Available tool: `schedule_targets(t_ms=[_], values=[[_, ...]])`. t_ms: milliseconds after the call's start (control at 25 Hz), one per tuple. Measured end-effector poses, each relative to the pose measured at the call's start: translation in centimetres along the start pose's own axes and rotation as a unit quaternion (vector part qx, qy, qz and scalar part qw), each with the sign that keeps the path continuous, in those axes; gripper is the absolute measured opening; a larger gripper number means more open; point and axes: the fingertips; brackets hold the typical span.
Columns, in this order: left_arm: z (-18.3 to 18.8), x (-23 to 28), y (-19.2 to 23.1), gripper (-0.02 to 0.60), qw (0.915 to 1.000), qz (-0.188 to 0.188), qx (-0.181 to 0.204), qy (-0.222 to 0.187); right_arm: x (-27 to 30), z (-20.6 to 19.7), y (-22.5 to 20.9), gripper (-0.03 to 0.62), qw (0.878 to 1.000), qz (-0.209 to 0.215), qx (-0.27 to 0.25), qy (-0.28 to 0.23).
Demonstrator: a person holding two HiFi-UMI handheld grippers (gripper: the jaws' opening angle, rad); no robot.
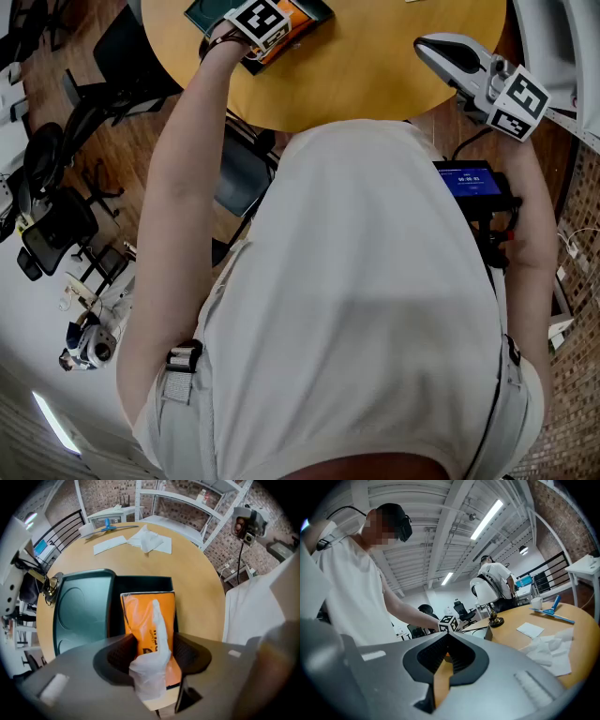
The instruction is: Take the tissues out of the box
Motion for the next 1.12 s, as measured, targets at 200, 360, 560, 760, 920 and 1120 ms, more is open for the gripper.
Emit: schedule_targets(t_ms=[200, 360, 560, 760, 920, 1120], values=[[-0.2, -1.7, -0.9, 0.222, 0.9998, 0.001, 0.013, -0.015, 0.5, 0.1, 0.1, -0.002, 1.000, 0.009, -0.001, 0.007], [-0.2, -3.1, -1.1, 0.222, 0.9996, 0.004, 0.009, -0.027, 0.9, 0.1, 0.5, -0.002, 1.000, 0.019, -0.004, 0.013], [-0.1, -5.9, -2.1, 0.222, 0.9984, 0.005, 0.000, -0.056, 1.1, -0.3, 0.9, -0.002, 0.999, 0.033, -0.010, 0.018], [-3.1, -8.5, -2.1, 0.225, 0.9972, 0.010, -0.029, -0.069, 2.1, 0.0, 1.6, -0.002, 0.998, 0.049, -0.019, 0.028], [-7.5, -9.5, -2.1, 0.227, 0.9954, 0.007, -0.070, -0.066, 3.3, 0.4, 2.5, -0.002, 0.997, 0.070, -0.025, 0.037], [-14.3, -9.3, -3.0, 0.229, 0.9912, 0.013, -0.125, -0.041, 4.6, 0.1, 3.5, -0.002, 0.993, 0.096, -0.028, 0.056]])
Point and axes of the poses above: the fingertips, and each gripper's own axes: x forward along the fingers, y to its left, z out of its top, and after that the axes turned 6 degrees about z, right-handed
